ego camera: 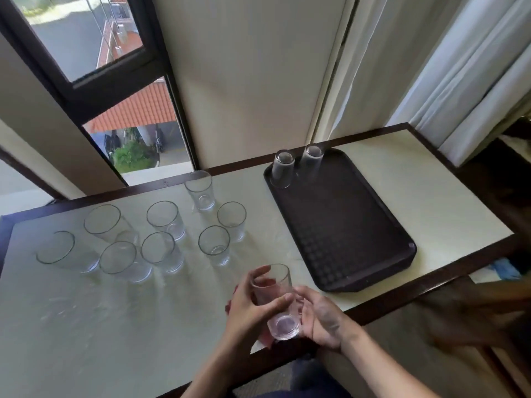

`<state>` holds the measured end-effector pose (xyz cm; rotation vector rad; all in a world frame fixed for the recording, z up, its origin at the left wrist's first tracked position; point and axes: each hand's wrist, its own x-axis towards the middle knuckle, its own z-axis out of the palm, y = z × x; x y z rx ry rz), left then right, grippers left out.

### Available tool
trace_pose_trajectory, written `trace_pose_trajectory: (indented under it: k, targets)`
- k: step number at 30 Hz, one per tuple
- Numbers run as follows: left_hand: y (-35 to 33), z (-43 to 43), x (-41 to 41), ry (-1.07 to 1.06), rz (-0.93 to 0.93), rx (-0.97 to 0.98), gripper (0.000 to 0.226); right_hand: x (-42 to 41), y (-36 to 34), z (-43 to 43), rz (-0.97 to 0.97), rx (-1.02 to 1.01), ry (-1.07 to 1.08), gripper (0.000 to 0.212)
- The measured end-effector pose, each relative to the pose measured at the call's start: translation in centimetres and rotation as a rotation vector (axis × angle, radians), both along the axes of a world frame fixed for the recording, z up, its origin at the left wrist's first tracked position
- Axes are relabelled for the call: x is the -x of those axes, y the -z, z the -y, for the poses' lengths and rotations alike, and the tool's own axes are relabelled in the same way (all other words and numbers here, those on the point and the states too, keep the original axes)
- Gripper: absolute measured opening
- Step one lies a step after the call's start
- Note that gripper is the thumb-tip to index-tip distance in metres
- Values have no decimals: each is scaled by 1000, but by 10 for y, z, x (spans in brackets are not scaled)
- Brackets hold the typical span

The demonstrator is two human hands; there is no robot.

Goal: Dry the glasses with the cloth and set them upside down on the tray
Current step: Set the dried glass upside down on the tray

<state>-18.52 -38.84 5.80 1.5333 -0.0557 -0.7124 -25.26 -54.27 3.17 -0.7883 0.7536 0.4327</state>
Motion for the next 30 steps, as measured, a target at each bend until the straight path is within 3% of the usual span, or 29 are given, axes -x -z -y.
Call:
trace_pose_trajectory:
  k: [3, 5, 9, 15, 19, 24, 27, 30]
  targets:
    - [-3, 43, -3, -32, 14, 1, 85, -1, 3, 41, 89, -246, -66, 65]
    - [-3, 71, -7, -58, 40, -21, 82, -6, 1, 72, 138, -327, -74, 63]
    - [4, 117, -20, -139, 52, -72, 77, -24, -3, 135, 161, -301, -30, 56]
    - [21, 158, -42, -91, 94, -297, 81, -78, -19, 214, 188, 154, -95, 62]
    - [49, 151, -44, -134, 261, -615, 52, -126, -33, 266, 222, 652, -322, 42]
    - [80, 141, -33, 47, 472, -1022, 52, -185, -50, 317, 272, 1316, -643, 40]
    - [88, 136, -32, 121, 492, -1104, 64, -217, -51, 334, 265, 1529, -717, 40]
    - [84, 138, -32, 177, 425, -1136, 65, -245, -49, 341, 249, 1608, -747, 42]
